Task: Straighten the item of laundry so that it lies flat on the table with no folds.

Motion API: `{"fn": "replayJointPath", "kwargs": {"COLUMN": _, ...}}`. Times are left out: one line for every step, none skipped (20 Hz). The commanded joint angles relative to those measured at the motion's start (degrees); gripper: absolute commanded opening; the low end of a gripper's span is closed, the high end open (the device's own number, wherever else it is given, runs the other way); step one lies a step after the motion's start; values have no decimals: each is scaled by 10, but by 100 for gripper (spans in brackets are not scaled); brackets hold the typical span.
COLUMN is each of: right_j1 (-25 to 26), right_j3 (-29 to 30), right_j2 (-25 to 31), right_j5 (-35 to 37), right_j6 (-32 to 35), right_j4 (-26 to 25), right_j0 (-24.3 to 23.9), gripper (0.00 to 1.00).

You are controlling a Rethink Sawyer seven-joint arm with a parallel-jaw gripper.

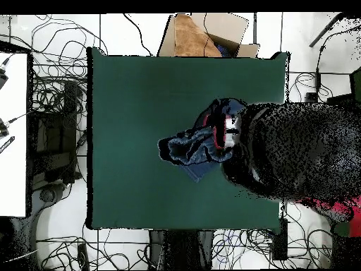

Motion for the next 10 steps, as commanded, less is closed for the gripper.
{"fn": "replayJointPath", "kwargs": {"right_j1": 75, "right_j3": -117, "right_j2": -18, "right_j5": 18, "right_j6": 278, "right_j4": 27, "right_j0": 58, "gripper": 0}}
{"fn": "replayJointPath", "kwargs": {"right_j1": 79, "right_j3": -131, "right_j2": -20, "right_j5": 29, "right_j6": 286, "right_j4": 23, "right_j0": 64, "gripper": 0}}
{"fn": "replayJointPath", "kwargs": {"right_j1": 87, "right_j3": -154, "right_j2": -20, "right_j5": 47, "right_j6": 301, "right_j4": 15, "right_j0": 73, "gripper": 0}}
{"fn": "replayJointPath", "kwargs": {"right_j1": 90, "right_j3": -166, "right_j2": -22, "right_j5": 55, "right_j6": 309, "right_j4": 12, "right_j0": 79, "gripper": 0}}
{"fn": "replayJointPath", "kwargs": {"right_j1": 97, "right_j3": -188, "right_j2": -23, "right_j5": 72, "right_j6": 323, "right_j4": 4, "right_j0": 88, "gripper": 0}}
{"fn": "replayJointPath", "kwargs": {"right_j1": 97, "right_j3": -193, "right_j2": -25, "right_j5": 77, "right_j6": 329, "right_j4": 5, "right_j0": 92, "gripper": 0}}
{"fn": "replayJointPath", "kwargs": {"right_j1": 103, "right_j3": -213, "right_j2": -25, "right_j5": 93, "right_j6": 339, "right_j4": -1, "right_j0": 98, "gripper": 0}}
{"fn": "replayJointPath", "kwargs": {"right_j1": 107, "right_j3": -227, "right_j2": -25, "right_j5": 104, "right_j6": 344, "right_j4": -3, "right_j0": 102, "gripper": 0}}
{"fn": "replayJointPath", "kwargs": {"right_j1": 110, "right_j3": -240, "right_j2": -24, "right_j5": 116, "right_j6": 349, "right_j4": -6, "right_j0": 106, "gripper": 0}}
{"fn": "replayJointPath", "kwargs": {"right_j1": 111, "right_j3": -247, "right_j2": -25, "right_j5": 124, "right_j6": 351, "right_j4": -7, "right_j0": 108, "gripper": 0}}
